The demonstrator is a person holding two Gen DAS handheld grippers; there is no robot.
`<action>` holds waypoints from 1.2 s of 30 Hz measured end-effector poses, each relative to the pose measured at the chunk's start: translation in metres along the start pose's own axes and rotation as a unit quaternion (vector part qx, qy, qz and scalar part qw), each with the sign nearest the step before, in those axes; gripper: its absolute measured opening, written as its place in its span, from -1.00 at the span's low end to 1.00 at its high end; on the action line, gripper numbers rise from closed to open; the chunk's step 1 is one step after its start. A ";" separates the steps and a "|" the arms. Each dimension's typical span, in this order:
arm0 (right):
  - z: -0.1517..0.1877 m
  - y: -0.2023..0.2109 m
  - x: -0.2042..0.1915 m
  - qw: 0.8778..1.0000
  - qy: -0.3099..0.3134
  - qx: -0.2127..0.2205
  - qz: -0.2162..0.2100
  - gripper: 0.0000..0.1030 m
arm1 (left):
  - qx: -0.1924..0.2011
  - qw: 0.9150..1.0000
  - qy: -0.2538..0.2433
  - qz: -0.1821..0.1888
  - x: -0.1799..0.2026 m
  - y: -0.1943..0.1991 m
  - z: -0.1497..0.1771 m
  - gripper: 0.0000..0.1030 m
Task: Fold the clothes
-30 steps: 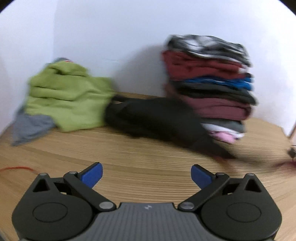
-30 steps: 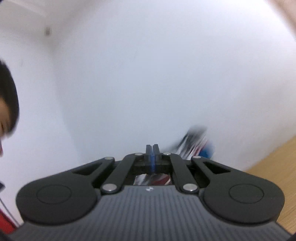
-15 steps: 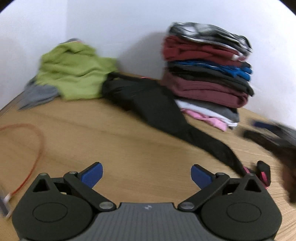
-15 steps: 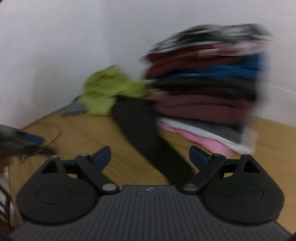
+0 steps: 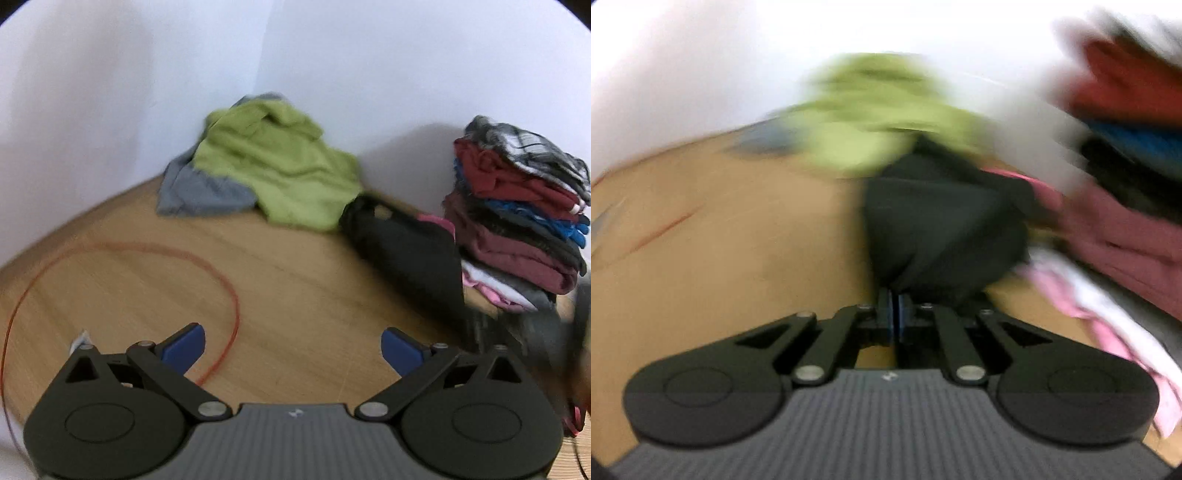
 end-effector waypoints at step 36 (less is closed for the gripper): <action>0.055 0.315 0.136 0.806 -0.451 0.305 0.230 -0.82 | -0.086 0.982 -0.079 0.151 0.097 -0.070 0.002 1.00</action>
Point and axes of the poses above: each gripper's, at about its wrist camera, not at the fingertips, and y roughly against the way its jaws point, x to its right, z to its underside, the point moved 4 cm from there along -y, roughly the way its jaws point, and after that the axes turned 14 degrees about y, right-handed, at the moved point
